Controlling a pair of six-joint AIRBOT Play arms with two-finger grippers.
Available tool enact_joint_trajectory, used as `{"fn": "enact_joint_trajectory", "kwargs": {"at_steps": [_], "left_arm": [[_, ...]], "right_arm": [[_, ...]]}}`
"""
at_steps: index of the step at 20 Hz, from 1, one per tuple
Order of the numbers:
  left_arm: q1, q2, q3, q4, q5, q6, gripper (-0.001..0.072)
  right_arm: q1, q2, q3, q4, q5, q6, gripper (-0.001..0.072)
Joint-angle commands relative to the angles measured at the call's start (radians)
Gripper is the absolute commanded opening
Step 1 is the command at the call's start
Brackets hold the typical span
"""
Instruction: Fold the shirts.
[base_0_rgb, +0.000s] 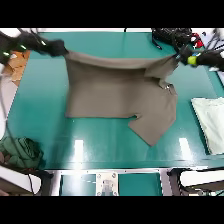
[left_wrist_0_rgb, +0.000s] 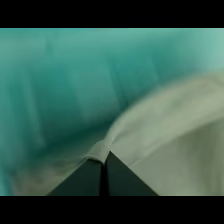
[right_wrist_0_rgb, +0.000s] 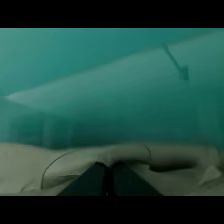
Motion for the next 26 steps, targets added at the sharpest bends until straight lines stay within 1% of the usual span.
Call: {"fn": "enact_joint_trajectory", "kwargs": {"at_steps": [1,2,3,5,6,7,9,10,11,12,14,16,18,20,23,24,26], "left_arm": [[-0.001,-0.184,0.0,-0.128,-0.009,-0.006,0.0455],[0.0,-0.2,0.0,-0.129,-0.017,-0.037,0.0689],[0.009,-0.202,0.0,-0.124,-0.031,-0.055,0.0689],[0.045,-0.195,0.021,-0.12,-0.109,-0.054,0.0688],[0.074,-0.192,0.035,-0.12,-0.173,-0.056,0.0688],[0.1,-0.192,0.05,-0.12,-0.245,-0.071,0.0687],[0.151,-0.192,0.054,-0.119,-0.377,-0.091,0.0686],[0.169,-0.192,0.053,-0.113,-0.426,-0.107,0.0628],[0.18,-0.192,0.053,-0.113,-0.46,-0.108,0.0593],[0.185,-0.192,0.053,-0.111,-0.488,-0.113,0.0593],[0.189,-0.192,0.053,-0.111,-0.544,-0.116,0.0591],[0.189,-0.192,0.051,-0.111,-0.605,-0.134,0.0591],[0.189,-0.19,0.051,-0.1,-0.652,-0.142,0.059],[0.189,-0.187,0.051,-0.075,-0.675,-0.158,0.059],[0.189,-0.18,0.048,-0.033,-0.708,-0.167,0.059],[0.189,-0.154,0.014,-0.016,-0.687,-0.164,0.0589],[0.189,-0.092,-0.086,0.044,-0.639,-0.138,0.059]], "right_arm": [[0.015,-0.164,-0.006,-0.005,0.01,-0.002,0.0285],[-0.004,-0.169,-0.006,-0.013,0.036,-0.002,0.0384],[-0.033,-0.164,-0.002,-0.027,0.076,0.001,0.0381],[-0.126,-0.137,0.001,-0.054,0.19,0.002,0.0369],[-0.182,-0.123,0.0,-0.064,0.264,0.002,0.0368],[-0.233,-0.11,-0.007,-0.067,0.336,0.002,0.035],[-0.321,-0.064,-0.092,-0.09,0.433,0.001,0.0352],[-0.356,-0.027,-0.167,-0.12,0.453,0.001,0.0352],[-0.382,0.013,-0.246,-0.156,0.451,0.001,0.0353],[-0.408,0.055,-0.335,-0.192,0.441,0.002,0.036],[-0.445,0.119,-0.496,-0.219,0.411,0.01,0.0408],[-0.452,0.143,-0.617,-0.21,0.354,0.008,0.0408],[-0.431,0.14,-0.705,-0.146,0.285,-0.02,0.0408],[-0.387,0.121,-0.742,-0.072,0.24,-0.056,0.0408],[-0.321,0.092,-0.739,0.008,0.185,-0.086,0.0399],[-0.302,0.084,-0.735,0.035,0.165,-0.098,0.0397],[-0.286,0.078,-0.733,0.043,0.156,-0.117,0.0351]]}}
